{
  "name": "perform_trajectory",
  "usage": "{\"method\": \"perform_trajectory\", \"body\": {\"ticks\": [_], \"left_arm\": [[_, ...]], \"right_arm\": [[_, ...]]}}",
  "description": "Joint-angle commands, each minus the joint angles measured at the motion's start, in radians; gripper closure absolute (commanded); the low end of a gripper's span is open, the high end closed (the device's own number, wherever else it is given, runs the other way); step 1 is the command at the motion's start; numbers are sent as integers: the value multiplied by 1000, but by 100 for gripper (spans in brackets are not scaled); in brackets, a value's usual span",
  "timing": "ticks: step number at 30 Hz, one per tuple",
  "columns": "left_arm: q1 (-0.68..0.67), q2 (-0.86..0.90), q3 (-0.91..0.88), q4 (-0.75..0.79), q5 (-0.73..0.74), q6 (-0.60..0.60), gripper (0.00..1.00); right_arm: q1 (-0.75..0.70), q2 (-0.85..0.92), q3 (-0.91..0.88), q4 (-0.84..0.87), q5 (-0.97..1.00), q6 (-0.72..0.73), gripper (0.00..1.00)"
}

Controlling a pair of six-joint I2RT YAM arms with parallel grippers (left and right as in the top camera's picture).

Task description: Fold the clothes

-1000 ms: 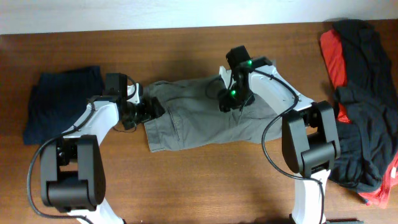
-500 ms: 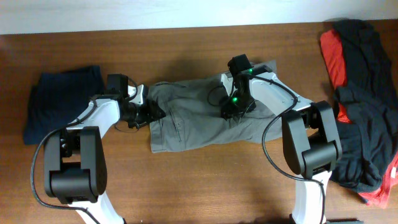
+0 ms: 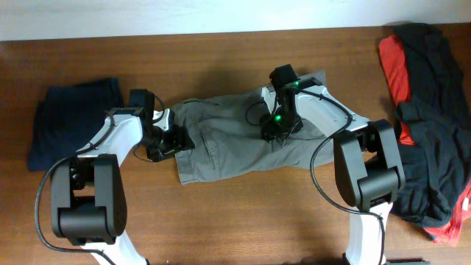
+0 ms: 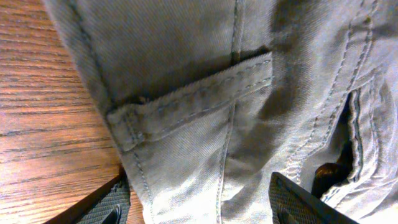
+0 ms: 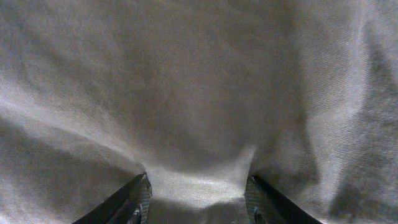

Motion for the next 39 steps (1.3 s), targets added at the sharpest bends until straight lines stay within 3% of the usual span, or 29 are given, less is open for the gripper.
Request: {"method": "perform_trajectory", "body": {"ticks": [1, 6, 8, 12, 14, 17, 26, 34, 39], "left_arm": [[-3, 77, -84, 14, -98, -13, 27], [-37, 77, -149, 156, -33, -13, 28], [-48, 77, -160, 172, -27, -13, 36], [-56, 77, -161, 177, -27, -3, 66], [-52, 77, -161, 176, -28, -1, 99], [-21, 75, -155, 152, -36, -1, 99], [139, -27, -75, -53, -111, 51, 100], [213, -183, 62, -279, -110, 110, 100], [213, -265, 132, -355, -110, 151, 100]], "right_arm": [[-1, 18, -38, -7, 10, 9, 46], [-1, 18, -38, -8, 9, 9, 46], [-1, 18, -38, -8, 9, 9, 46], [-1, 18, -38, -8, 9, 9, 46], [-1, 18, -38, -8, 9, 8, 46], [-1, 16, -32, -9, 10, 9, 54], [-2, -40, 135, -132, 5, 9, 54], [14, -42, 211, -254, -277, 9, 54], [95, -42, 208, -256, -317, 8, 55]]}}
